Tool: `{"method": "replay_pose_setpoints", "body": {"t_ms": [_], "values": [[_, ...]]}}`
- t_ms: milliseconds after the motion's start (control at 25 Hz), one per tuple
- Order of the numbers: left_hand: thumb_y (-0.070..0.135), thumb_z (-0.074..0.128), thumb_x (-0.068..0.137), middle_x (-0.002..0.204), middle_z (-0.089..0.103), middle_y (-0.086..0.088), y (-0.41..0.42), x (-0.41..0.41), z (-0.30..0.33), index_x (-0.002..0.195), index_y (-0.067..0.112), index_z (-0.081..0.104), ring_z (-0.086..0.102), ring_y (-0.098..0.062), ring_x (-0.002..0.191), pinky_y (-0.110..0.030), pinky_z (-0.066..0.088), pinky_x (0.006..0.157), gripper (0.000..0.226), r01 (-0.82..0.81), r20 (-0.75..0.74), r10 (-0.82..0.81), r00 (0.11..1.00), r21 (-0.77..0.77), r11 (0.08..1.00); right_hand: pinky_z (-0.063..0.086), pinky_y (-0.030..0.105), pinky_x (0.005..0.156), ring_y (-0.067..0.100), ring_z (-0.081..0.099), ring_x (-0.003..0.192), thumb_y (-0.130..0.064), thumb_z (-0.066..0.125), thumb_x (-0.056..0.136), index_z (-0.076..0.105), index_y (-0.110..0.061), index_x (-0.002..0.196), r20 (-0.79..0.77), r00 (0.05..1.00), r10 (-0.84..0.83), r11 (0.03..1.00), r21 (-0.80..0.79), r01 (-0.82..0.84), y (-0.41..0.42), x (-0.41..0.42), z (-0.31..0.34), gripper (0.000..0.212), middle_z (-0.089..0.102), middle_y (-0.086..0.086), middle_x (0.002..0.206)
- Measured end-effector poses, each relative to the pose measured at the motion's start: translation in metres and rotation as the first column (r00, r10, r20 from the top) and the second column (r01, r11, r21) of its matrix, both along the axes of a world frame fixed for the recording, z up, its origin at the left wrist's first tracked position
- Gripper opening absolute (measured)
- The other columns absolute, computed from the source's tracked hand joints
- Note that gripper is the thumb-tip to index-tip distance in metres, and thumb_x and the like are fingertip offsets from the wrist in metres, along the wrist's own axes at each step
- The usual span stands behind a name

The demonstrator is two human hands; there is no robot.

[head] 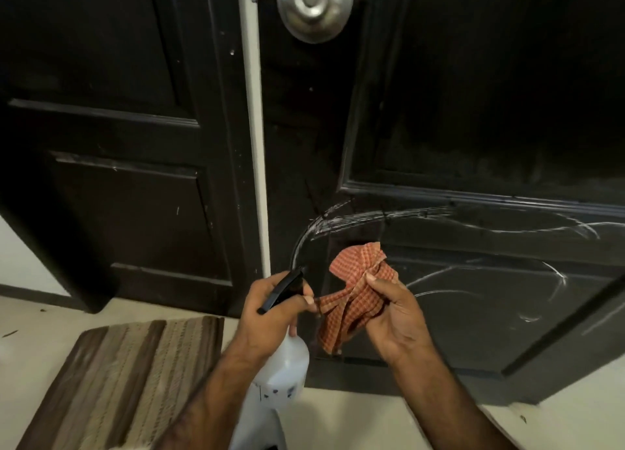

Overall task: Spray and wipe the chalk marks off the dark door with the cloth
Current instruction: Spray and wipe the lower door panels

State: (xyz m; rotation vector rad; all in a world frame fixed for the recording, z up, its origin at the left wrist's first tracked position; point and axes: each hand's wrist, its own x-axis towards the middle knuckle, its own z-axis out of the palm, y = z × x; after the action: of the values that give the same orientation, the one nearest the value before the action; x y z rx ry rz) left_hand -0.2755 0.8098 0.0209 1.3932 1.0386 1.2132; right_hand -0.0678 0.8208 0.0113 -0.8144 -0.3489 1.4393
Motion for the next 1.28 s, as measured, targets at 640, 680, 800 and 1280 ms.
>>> {"method": "replay_pose_setpoints", "body": {"t_ms": [640,680,800,1280], "values": [[0.011,0.07,0.086,0.07,0.071,-0.021,0.012,0.221,0.013,0.081,0.009,0.076,0.051,-0.028,0.045,-0.032,0.044,0.048,0.009,0.278,-0.091,-0.277,0.956,-0.013,0.961,0.065,0.044,0.08,0.027,0.077,0.084,0.006,0.066,0.097,0.07,-0.003,0.111,0.3,0.921,-0.251,0.967,0.126,0.222,-0.002,0.219,0.008,0.017,0.078,0.014,0.092],[0.012,0.071,0.087,0.073,0.072,-0.02,0.015,0.221,0.013,0.082,0.008,0.076,0.051,-0.027,0.044,-0.031,0.044,0.048,0.009,0.286,-0.078,-0.285,0.955,0.0,0.958,0.064,0.048,0.084,0.029,0.077,0.087,0.005,0.068,0.096,0.07,-0.003,0.111,0.33,0.906,-0.264,0.963,0.134,0.232,-0.001,0.217,0.007,0.017,0.078,0.015,0.094],[0.012,0.072,0.089,0.078,0.074,-0.02,0.022,0.208,0.012,0.085,0.002,0.075,0.05,-0.023,0.044,-0.029,0.044,0.047,0.011,0.294,-0.013,-0.294,0.956,0.034,0.955,0.063,0.051,0.088,0.033,0.079,0.092,-0.001,0.075,0.095,0.074,-0.011,0.104,0.527,0.779,-0.339,0.941,0.169,0.295,0.0,0.189,0.007,0.014,0.081,0.012,0.097],[0.016,0.072,0.083,0.077,0.074,-0.022,0.074,0.166,0.049,0.082,0.007,0.077,0.048,-0.027,0.045,-0.028,0.045,0.045,0.011,0.288,0.038,-0.293,0.955,0.106,0.952,0.05,0.039,0.094,0.035,0.058,0.106,-0.045,0.052,0.108,0.077,-0.005,0.115,0.651,-0.356,-0.67,0.667,0.739,0.096,0.036,0.167,0.012,0.048,0.055,0.024,0.121]]}}
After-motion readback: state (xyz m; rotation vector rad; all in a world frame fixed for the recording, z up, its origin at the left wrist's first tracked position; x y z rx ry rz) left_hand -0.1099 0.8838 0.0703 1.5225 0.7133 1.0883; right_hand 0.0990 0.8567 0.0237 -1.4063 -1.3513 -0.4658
